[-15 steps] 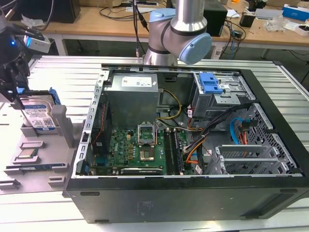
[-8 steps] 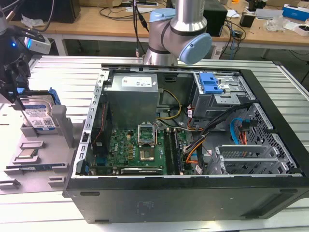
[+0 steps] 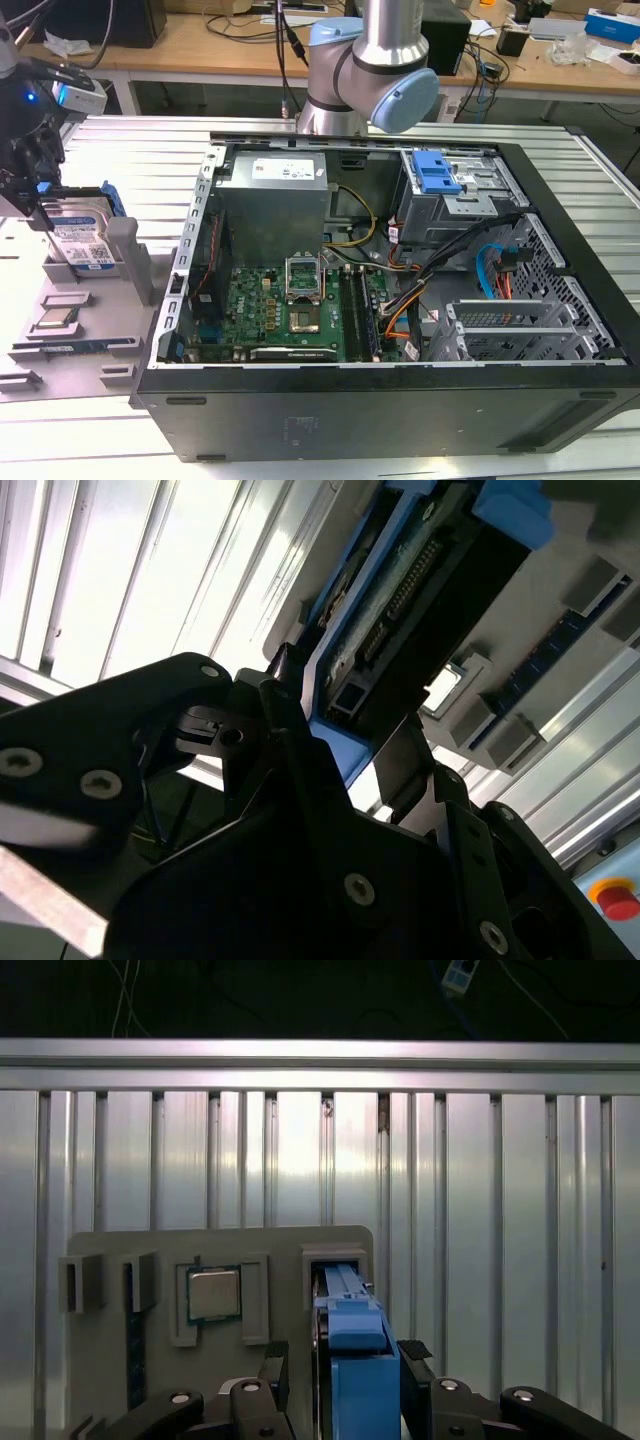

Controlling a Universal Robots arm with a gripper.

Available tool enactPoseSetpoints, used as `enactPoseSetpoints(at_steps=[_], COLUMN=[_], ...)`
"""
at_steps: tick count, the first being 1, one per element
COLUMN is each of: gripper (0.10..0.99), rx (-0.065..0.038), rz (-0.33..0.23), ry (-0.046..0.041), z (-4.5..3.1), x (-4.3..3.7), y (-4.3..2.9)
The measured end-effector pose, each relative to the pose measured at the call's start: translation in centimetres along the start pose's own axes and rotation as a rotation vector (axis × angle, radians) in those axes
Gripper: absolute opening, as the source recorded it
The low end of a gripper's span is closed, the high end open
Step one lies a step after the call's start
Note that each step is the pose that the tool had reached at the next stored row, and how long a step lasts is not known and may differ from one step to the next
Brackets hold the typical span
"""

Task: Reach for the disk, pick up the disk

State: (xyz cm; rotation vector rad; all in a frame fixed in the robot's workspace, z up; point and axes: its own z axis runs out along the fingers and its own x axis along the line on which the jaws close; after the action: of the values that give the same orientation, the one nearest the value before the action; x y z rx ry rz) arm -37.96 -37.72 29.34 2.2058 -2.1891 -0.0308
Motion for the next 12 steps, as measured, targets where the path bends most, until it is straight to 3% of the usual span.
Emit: enactPoseSetpoints(at_steps=[8,9,12], gripper=[0.545,0.529,0.365], rx=[0.0,0.0,0.0], rz=[0.0,0.0,0.0], ry=[0.0001,0.0001,0.0001], z=[0.35,0.36,0.37], x=[0.0,0.0,0.0], y=[-0.01,-0.01,-0.01])
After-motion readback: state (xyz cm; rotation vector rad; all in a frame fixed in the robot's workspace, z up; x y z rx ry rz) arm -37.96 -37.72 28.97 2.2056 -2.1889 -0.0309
